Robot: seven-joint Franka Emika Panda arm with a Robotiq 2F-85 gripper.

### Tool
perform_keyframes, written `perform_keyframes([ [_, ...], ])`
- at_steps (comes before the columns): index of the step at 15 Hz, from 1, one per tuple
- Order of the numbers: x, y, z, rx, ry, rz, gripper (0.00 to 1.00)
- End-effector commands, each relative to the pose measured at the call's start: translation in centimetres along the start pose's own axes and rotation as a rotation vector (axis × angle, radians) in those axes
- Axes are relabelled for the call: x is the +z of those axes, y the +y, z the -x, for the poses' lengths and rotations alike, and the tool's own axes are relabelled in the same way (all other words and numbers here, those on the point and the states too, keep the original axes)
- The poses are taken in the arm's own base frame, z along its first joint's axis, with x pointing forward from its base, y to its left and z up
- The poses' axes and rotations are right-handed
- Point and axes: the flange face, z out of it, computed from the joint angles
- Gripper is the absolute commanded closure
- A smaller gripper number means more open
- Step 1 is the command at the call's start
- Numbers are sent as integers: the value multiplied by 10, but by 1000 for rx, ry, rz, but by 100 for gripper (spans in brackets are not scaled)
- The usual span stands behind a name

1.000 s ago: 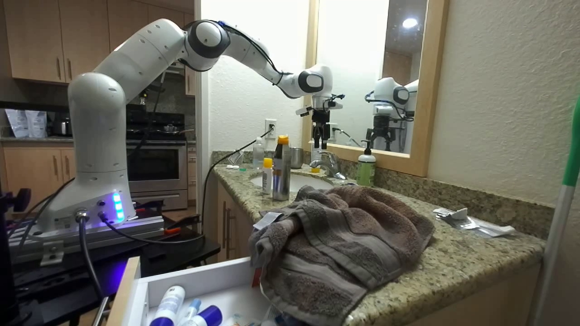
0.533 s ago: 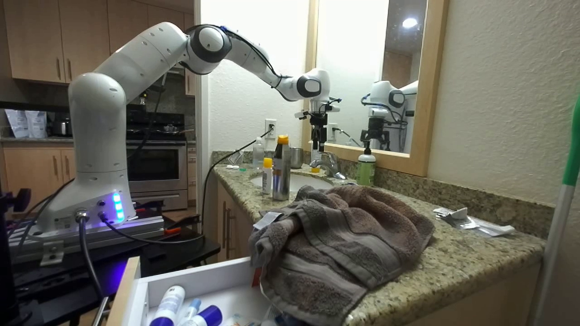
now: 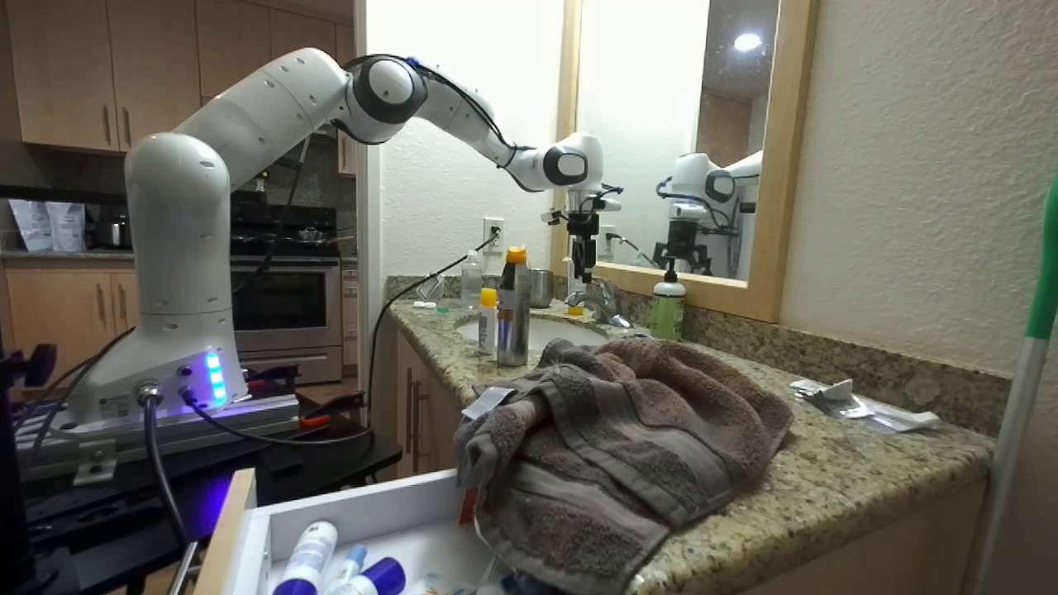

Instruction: Open the tap

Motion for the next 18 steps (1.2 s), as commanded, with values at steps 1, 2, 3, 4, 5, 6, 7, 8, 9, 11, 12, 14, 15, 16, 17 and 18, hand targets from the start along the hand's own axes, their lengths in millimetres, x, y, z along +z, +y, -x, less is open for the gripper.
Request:
perform_keyframes([
  [1, -1, 4, -4, 14, 20, 10, 26],
  [2, -1, 5, -4, 16, 17, 8, 34],
  [3, -2, 7, -6, 19, 20, 10, 40],
  [4, -1, 13, -8, 20, 23, 14, 48],
  [5, 0, 14, -8, 24, 25, 14, 54],
  [6, -2, 16, -10, 26, 30, 15, 62],
  [7, -2, 14, -9, 28, 32, 6, 68],
  [8, -4, 13, -9, 27, 39, -4, 75],
  [9, -7, 10, -9, 31, 43, -20, 81],
  [11, -12, 7, -7, 35, 48, -51, 95],
  [12, -17, 7, -6, 39, 45, -59, 92],
  [14, -31, 10, -5, 51, 39, -97, 92],
  [15, -41, 13, -4, 54, 42, -123, 92],
  [16, -54, 18, -3, 56, 46, -161, 92],
  [17, -65, 23, -2, 57, 59, -194, 87],
  [18, -78, 29, -2, 59, 78, -226, 92],
])
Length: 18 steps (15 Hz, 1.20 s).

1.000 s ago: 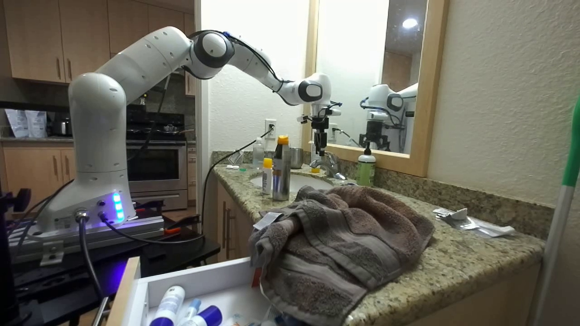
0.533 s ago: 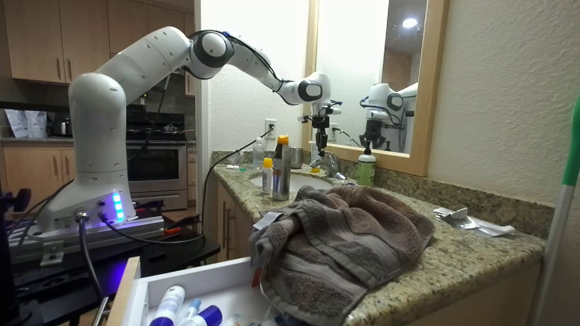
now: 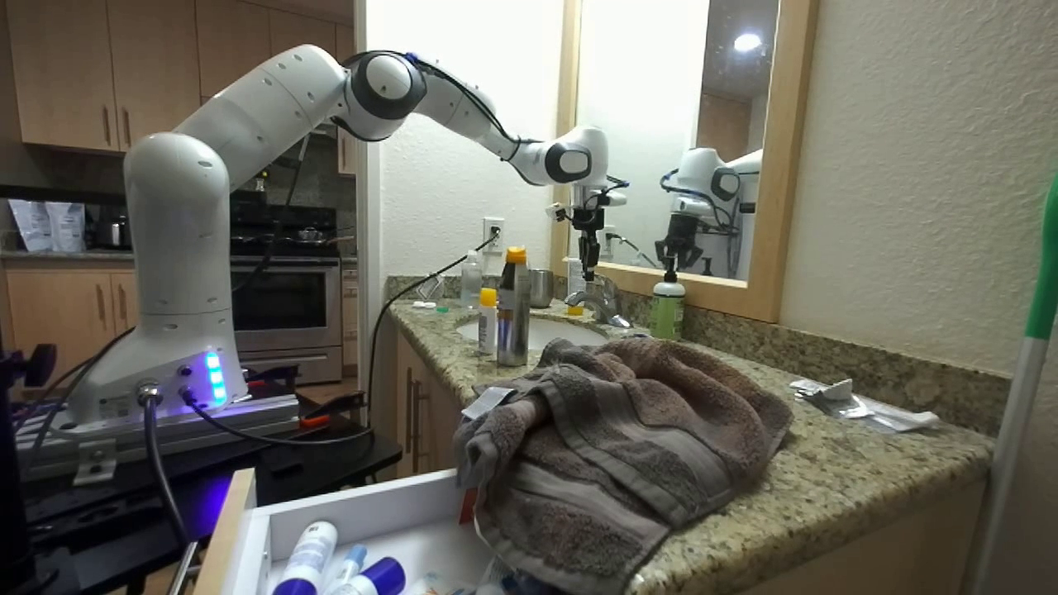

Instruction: Open the tap

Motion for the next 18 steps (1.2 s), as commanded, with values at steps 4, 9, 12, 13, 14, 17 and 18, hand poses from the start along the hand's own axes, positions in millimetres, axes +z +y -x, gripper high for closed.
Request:
perform_keyframes([
  [4, -94, 24, 5, 54, 133, -245, 93],
  [9, -39, 21, -2, 42, 88, -148, 27],
  [12, -48, 31, 12, -47, 37, -105, 14],
  [13, -57, 36, 14, -92, 19, -113, 8],
  [14, -67, 40, 21, -129, 7, -128, 2],
  [17, -94, 52, 36, -237, 0, -155, 0],
  [18, -102, 55, 38, -265, -1, -160, 0],
])
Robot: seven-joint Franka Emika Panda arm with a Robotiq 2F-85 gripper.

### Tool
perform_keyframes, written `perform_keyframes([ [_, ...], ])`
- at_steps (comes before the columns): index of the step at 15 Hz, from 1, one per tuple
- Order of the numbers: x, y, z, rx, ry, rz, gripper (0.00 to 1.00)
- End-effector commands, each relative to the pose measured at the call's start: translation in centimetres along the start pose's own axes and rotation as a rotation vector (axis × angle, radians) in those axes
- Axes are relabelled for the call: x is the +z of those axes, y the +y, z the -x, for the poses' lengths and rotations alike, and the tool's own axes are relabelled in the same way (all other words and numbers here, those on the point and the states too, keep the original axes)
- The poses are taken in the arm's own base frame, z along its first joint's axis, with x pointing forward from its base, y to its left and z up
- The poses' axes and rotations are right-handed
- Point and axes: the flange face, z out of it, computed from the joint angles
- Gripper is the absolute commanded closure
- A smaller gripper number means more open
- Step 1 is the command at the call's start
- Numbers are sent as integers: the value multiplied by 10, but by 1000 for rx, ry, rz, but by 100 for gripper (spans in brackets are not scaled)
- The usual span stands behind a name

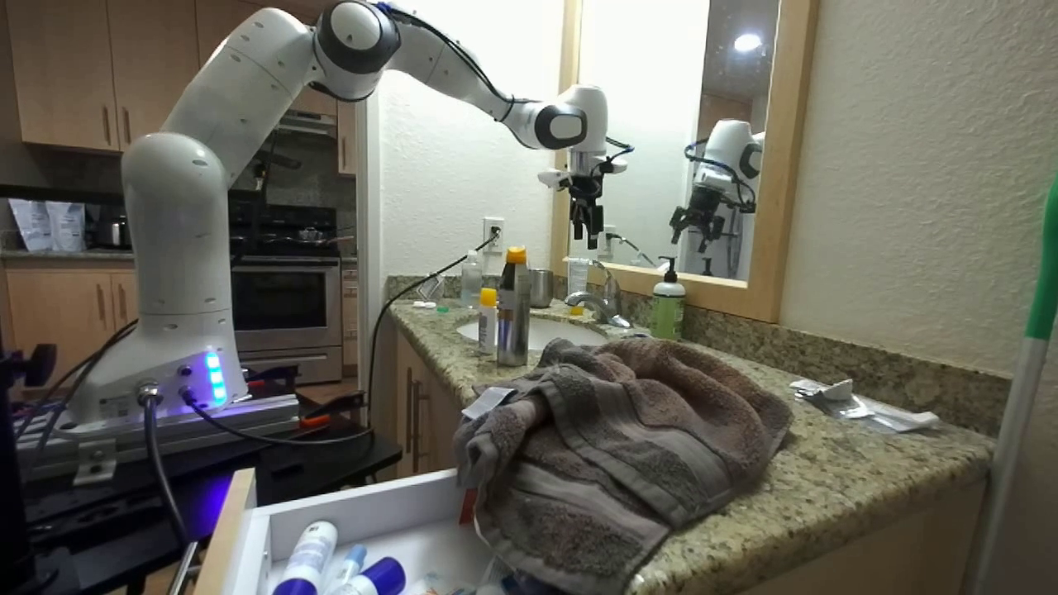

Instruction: Open the tap

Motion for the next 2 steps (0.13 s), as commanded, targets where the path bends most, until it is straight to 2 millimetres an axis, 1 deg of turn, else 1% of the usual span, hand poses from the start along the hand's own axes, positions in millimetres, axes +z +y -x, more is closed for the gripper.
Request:
perform_keyframes([
  [1, -11, 2, 3, -29, -4, -6, 0],
  [2, -20, 3, 5, -35, -1, -9, 0],
])
